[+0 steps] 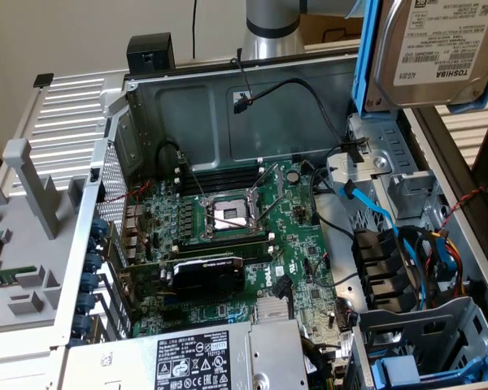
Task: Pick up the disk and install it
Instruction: 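Pick up the disk, then insert the disk into the insertion slot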
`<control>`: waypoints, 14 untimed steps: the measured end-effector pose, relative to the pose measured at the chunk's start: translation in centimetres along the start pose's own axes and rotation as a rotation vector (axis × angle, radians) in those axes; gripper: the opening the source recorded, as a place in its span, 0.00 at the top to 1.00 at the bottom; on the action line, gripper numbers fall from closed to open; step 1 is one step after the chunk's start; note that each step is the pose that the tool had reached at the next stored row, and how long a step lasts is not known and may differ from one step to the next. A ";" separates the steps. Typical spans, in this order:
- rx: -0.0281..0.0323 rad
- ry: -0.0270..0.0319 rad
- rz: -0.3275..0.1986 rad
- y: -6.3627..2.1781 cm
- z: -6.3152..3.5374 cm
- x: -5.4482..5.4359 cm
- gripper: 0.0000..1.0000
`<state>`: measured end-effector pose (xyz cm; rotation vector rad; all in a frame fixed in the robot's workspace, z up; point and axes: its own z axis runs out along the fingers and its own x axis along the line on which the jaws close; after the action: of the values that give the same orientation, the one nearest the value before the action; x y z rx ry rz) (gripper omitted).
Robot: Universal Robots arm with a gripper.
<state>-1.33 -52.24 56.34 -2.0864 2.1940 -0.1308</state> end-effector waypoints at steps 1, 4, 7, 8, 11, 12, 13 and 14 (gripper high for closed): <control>0.0000 0.0000 0.000 0.00 0.00 0.0 0.63; -0.0001 0.0000 0.000 0.00 0.00 0.0 0.63; 0.0000 0.0000 0.000 0.00 0.00 0.0 0.63; 0.0000 0.0000 0.000 0.00 0.00 0.0 0.63; 0.0000 -0.0001 0.000 0.00 0.00 0.0 0.63; 0.0000 0.0000 0.000 0.00 0.00 0.0 0.63; 0.0000 0.0001 0.000 0.00 0.00 0.0 0.63; 0.0002 0.0019 0.001 0.00 -0.01 0.0 0.63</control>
<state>-1.34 -52.23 56.35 -2.0861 2.1959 -0.1329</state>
